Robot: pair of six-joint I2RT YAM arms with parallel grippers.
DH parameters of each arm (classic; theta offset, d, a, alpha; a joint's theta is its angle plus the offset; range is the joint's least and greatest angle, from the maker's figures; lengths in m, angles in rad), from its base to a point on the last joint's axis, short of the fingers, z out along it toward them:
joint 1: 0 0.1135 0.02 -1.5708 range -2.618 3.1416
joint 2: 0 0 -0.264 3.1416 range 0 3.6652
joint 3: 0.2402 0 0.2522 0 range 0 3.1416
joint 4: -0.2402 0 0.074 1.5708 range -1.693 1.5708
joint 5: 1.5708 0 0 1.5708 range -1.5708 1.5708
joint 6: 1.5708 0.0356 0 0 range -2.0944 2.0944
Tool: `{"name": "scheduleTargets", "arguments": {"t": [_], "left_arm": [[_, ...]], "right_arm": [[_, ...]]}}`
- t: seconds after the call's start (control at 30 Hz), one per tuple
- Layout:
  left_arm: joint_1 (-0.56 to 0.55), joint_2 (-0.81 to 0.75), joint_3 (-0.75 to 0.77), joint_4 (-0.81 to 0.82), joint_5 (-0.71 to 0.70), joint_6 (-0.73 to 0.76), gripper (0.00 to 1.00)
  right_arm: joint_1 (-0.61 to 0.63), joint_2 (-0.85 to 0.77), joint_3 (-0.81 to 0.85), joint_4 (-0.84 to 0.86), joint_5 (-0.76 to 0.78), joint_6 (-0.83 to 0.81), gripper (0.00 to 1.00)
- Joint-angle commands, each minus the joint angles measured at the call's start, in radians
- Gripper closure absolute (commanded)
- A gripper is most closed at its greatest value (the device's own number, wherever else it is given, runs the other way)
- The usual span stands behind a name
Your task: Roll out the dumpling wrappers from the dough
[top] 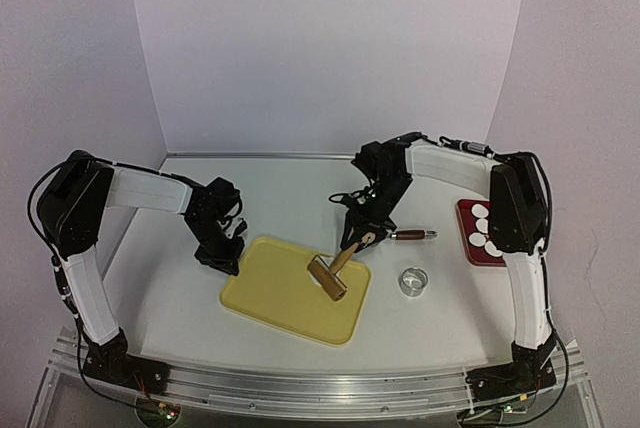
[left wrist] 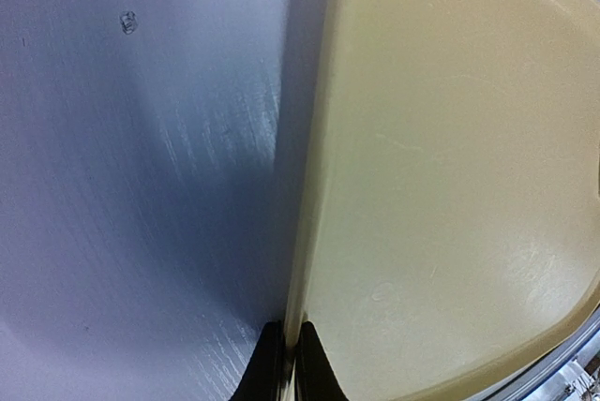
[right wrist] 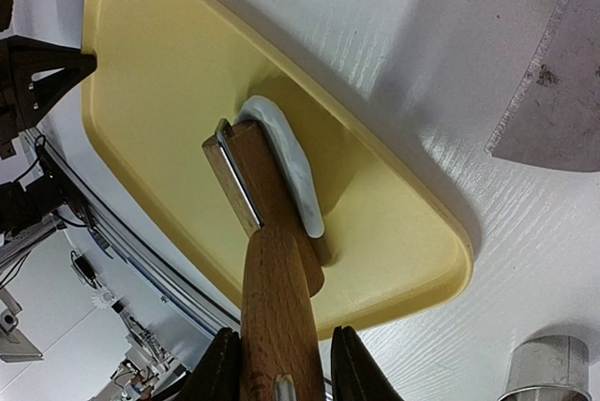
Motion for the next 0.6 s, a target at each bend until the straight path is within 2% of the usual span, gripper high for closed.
{"name": "scheduleTargets", "arguments": {"t": [0.0, 0.57], "left_arm": [[-0.004, 0.058, 0.007, 0.061, -0.064, -0.054, 1.0], [-0.004, 0.052, 0.007, 0.058, -0.064, -0.07, 1.0]], "right_arm": [[0.042, 0.187, -0.127, -0.081, 0.437, 0.002, 1.0], [0.047, 0.204, -0.116, -0.082, 0.439, -0.018, 1.0]]}}
